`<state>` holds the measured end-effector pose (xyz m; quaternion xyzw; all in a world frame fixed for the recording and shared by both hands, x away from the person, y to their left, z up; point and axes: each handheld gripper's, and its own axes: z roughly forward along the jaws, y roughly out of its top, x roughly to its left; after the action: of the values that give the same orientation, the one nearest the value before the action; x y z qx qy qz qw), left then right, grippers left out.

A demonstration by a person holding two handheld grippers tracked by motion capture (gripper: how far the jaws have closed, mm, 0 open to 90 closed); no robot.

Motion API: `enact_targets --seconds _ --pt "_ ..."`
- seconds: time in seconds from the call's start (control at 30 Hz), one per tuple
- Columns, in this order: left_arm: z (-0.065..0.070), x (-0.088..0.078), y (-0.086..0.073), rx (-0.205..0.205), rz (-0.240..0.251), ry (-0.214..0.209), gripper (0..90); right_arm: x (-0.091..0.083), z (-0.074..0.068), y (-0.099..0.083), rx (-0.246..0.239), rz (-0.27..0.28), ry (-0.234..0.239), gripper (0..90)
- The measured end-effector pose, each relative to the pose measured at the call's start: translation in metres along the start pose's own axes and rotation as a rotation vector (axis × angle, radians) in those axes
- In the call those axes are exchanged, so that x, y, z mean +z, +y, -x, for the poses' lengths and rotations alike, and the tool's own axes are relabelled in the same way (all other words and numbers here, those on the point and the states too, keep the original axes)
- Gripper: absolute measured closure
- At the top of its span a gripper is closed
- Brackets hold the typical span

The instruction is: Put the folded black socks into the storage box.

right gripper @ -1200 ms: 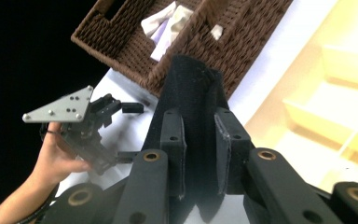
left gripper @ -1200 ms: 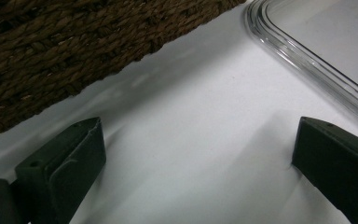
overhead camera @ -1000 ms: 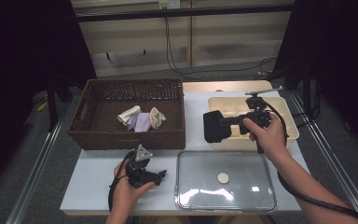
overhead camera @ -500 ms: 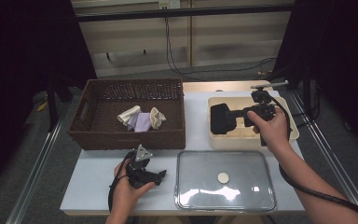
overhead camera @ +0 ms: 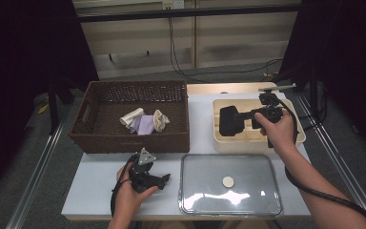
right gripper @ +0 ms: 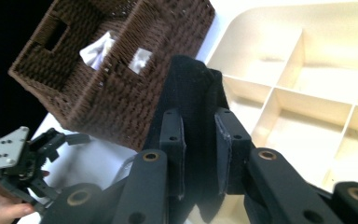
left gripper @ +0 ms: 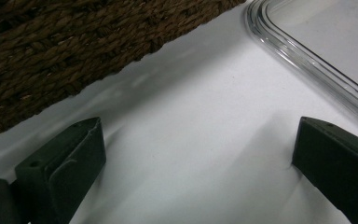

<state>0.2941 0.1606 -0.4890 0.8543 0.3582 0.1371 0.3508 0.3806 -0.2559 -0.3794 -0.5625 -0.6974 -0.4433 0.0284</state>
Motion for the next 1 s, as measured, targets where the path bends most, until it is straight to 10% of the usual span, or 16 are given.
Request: enact_targets --seconds 1.0 --pt "0.000 0.000 0.000 0.000 0.000 0.001 2.1 0.038 0.010 -0.024 -0.001 -0.079 -0.023 75.0"
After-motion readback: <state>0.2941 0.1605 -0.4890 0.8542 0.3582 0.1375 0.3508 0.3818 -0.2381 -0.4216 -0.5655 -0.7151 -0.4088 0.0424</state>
